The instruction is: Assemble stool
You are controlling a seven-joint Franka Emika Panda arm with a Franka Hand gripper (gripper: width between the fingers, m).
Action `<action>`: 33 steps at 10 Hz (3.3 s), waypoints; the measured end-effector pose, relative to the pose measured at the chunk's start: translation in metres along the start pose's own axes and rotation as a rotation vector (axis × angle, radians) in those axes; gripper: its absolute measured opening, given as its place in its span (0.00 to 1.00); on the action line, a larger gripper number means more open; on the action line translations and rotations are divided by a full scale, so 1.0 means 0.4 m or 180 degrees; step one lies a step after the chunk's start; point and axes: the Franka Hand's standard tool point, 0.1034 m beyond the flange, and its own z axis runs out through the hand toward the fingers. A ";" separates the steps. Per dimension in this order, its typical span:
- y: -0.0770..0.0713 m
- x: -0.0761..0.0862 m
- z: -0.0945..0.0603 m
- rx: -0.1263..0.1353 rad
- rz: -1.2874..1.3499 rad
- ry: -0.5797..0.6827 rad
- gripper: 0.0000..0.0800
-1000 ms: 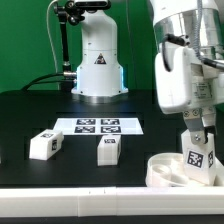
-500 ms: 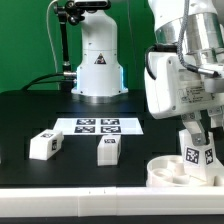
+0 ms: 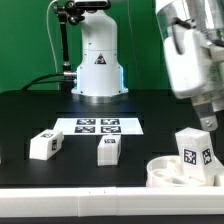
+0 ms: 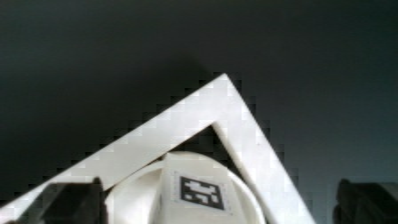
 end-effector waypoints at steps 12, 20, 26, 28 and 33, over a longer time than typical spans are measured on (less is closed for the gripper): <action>-0.013 0.014 -0.016 -0.0679 -0.4276 0.0059 0.81; -0.016 0.036 -0.007 -0.0984 -0.7166 0.0150 0.81; 0.001 0.061 0.025 -0.1055 -0.7583 0.0144 0.81; 0.022 0.077 0.047 -0.1064 -0.7592 0.0159 0.81; 0.018 0.082 0.047 -0.1064 -0.7576 0.0165 0.42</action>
Offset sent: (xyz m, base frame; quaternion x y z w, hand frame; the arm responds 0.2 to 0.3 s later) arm 0.0000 0.0000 0.0000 0.0000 0.0000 -0.2571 0.9664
